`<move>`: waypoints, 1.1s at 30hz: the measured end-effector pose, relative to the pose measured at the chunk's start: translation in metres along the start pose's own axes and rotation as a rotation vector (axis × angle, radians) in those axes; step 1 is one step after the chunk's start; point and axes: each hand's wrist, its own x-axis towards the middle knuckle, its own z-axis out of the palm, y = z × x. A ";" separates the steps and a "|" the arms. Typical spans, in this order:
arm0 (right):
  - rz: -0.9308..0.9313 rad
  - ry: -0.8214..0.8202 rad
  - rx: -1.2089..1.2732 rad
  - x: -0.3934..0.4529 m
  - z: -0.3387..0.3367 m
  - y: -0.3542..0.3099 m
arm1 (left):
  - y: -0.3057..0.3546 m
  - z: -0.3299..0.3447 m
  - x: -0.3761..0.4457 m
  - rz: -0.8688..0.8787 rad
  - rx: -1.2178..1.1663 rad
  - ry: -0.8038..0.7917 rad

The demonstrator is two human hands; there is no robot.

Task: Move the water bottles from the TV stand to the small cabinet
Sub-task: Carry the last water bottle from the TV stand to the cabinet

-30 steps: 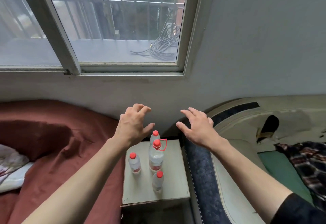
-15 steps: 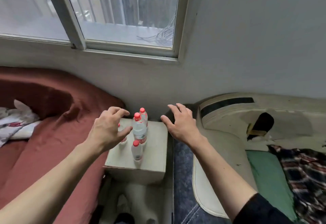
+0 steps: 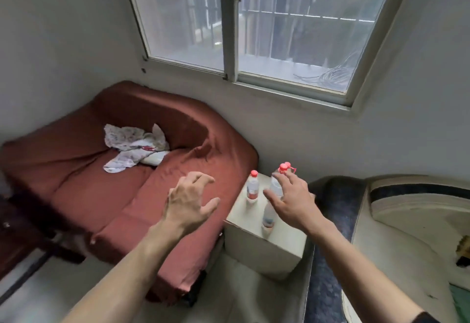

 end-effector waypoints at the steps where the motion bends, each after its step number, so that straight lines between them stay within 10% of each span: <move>1: -0.028 -0.011 0.008 -0.004 0.009 -0.020 | -0.015 -0.014 -0.013 -0.016 -0.001 0.028; 13: -0.403 -0.033 -0.090 -0.099 0.072 -0.295 | -0.173 -0.180 -0.173 -0.172 0.017 0.371; 33: -0.872 -0.335 -0.009 -0.143 0.220 -0.548 | -0.357 -0.277 -0.322 -0.646 0.130 0.540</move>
